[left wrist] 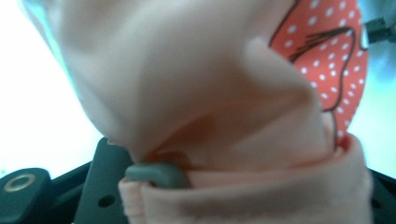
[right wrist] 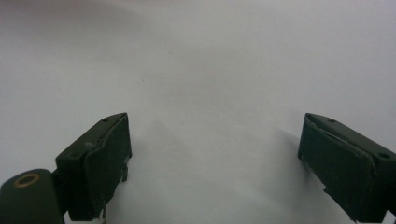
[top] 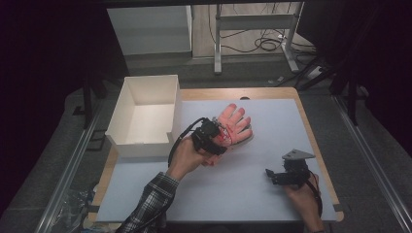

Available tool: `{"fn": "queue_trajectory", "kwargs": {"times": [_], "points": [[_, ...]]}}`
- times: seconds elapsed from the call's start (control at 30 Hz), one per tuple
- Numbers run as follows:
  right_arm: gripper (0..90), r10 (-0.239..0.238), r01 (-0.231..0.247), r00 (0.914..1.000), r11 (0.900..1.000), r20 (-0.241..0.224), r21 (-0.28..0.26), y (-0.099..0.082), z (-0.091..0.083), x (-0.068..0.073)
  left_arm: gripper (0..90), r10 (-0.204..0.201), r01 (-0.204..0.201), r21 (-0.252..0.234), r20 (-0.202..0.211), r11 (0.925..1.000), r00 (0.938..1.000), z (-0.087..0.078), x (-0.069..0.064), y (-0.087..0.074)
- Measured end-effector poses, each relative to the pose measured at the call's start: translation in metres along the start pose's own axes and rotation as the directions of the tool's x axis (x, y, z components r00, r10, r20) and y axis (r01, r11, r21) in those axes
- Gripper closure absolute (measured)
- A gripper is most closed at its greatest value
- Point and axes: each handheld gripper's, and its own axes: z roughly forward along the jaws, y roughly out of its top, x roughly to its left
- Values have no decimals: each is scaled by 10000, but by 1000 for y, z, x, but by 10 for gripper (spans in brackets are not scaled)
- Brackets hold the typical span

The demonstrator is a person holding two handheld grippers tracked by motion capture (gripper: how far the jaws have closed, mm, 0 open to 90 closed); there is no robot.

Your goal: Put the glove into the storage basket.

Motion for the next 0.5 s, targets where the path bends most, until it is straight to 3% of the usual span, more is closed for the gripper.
{"fn": "queue_trajectory", "kwargs": {"times": [0.5], "points": [[99, 19, -19, 10000, 10000, -18, 5, 0, 0, 0, 483, -470, 461, -277, -319, 9986, 9984, -31, 21, 21]]}}
